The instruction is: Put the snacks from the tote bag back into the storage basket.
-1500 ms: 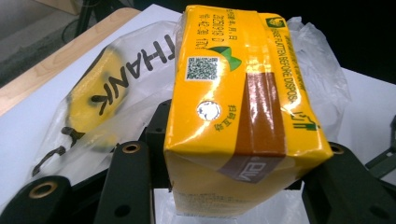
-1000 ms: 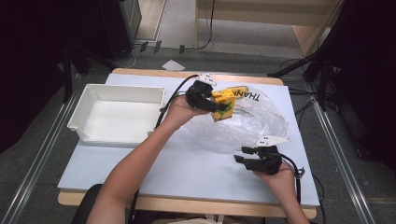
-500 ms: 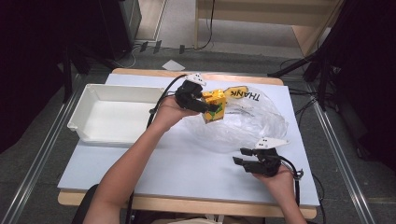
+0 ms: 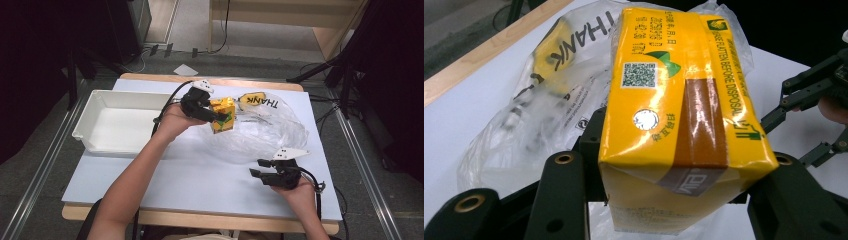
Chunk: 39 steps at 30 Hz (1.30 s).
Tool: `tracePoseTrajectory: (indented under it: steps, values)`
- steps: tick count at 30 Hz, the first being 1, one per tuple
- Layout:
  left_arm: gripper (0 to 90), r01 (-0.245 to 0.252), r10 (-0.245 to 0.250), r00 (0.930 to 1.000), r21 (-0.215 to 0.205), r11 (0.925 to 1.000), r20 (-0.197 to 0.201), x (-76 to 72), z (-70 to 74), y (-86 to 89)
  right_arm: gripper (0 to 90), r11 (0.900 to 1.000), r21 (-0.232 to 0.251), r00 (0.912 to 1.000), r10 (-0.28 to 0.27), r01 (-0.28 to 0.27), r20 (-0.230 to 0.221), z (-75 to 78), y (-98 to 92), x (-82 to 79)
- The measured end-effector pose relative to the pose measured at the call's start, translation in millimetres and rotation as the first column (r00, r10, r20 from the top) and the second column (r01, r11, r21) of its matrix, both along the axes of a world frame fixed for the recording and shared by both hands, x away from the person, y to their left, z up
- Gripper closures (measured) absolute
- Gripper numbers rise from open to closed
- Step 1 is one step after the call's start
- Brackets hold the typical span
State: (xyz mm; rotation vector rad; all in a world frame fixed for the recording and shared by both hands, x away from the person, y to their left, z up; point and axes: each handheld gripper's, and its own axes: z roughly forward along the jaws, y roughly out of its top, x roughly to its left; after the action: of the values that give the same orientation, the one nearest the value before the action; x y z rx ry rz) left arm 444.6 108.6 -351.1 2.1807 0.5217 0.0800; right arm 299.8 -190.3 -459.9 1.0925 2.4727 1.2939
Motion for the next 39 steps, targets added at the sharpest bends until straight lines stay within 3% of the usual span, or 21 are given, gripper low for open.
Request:
tracePoseTrajectory:
  steps: [15,19,28,39]
  values:
    - [52.4,0.007,-0.007,0.9998,0.000,1.0000,-0.019,-10.9,6.0,14.6,48.6,0.999,0.003,0.9992,0.039,-0.039,-0.007,0.5,7.8,3.6]
    - [52.4,0.003,-0.003,0.9999,-0.005,1.0000,-0.015,-13.3,8.2,19.4,48.1,0.998,0.000,0.9976,0.069,-0.069,0.010,2.3,11.5,4.1]
    - [52.4,-0.013,0.013,0.9999,0.022,0.9997,0.004,-14.0,15.3,36.3,48.0,0.998,-0.010,0.9978,0.066,-0.066,-0.007,0.0,12.5,7.7]
    - [52.4,-0.037,0.037,0.9992,0.009,0.9993,0.016,-11.9,22.7,56.0,47.9,0.998,-0.007,0.9980,0.062,-0.062,-0.013,-0.5,12.0,8.5]
